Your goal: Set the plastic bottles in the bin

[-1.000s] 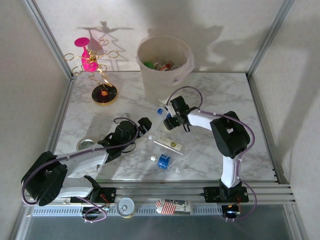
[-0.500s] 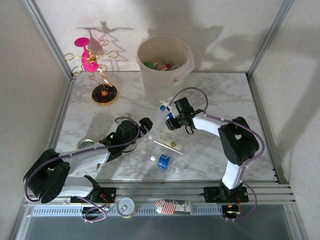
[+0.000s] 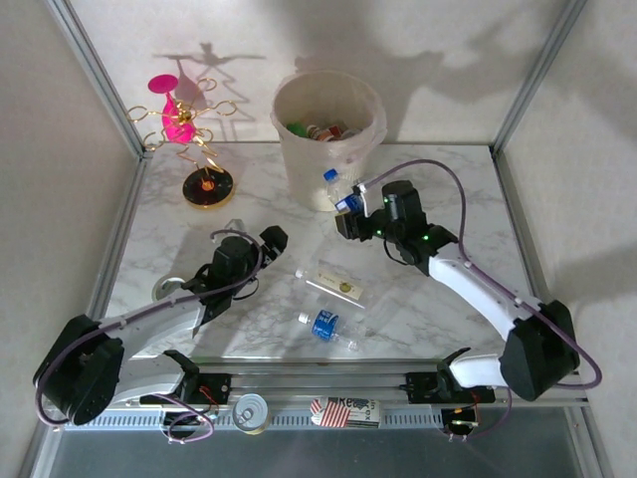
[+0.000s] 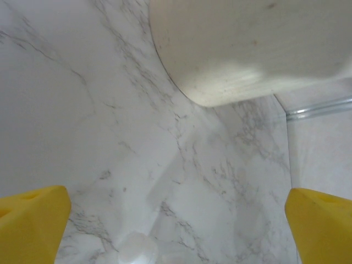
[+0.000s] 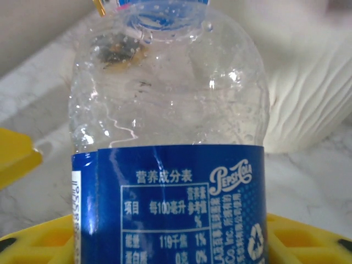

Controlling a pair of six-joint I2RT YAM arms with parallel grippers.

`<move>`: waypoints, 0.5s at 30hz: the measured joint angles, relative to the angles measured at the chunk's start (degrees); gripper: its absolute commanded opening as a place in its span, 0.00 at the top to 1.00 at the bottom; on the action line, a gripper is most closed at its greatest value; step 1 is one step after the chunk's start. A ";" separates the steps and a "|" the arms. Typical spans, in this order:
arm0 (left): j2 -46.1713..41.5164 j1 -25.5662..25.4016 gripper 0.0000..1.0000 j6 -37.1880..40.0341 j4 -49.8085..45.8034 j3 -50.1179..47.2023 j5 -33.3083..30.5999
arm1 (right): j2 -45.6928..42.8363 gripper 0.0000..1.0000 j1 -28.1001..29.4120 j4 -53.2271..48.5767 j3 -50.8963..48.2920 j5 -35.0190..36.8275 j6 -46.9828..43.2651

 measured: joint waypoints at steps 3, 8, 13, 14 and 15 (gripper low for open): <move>-3.06 1.88 0.00 0.61 -0.15 -2.05 -0.07 | -0.70 0.58 -0.15 0.15 3.37 -0.63 0.76; -8.50 3.45 0.01 1.03 -1.79 -5.11 -0.26 | 2.75 0.59 -1.42 0.74 14.19 -0.66 2.51; -13.77 4.15 0.00 1.07 -3.98 -7.56 -0.74 | 12.24 0.58 -2.27 2.03 27.96 0.11 3.80; -14.71 4.24 0.00 1.07 -4.50 -7.89 -0.79 | 14.38 0.58 -2.32 1.92 30.40 0.61 4.07; -15.74 4.37 0.00 1.07 -5.20 -8.20 -0.92 | 16.90 0.58 -2.43 1.75 33.29 1.18 4.33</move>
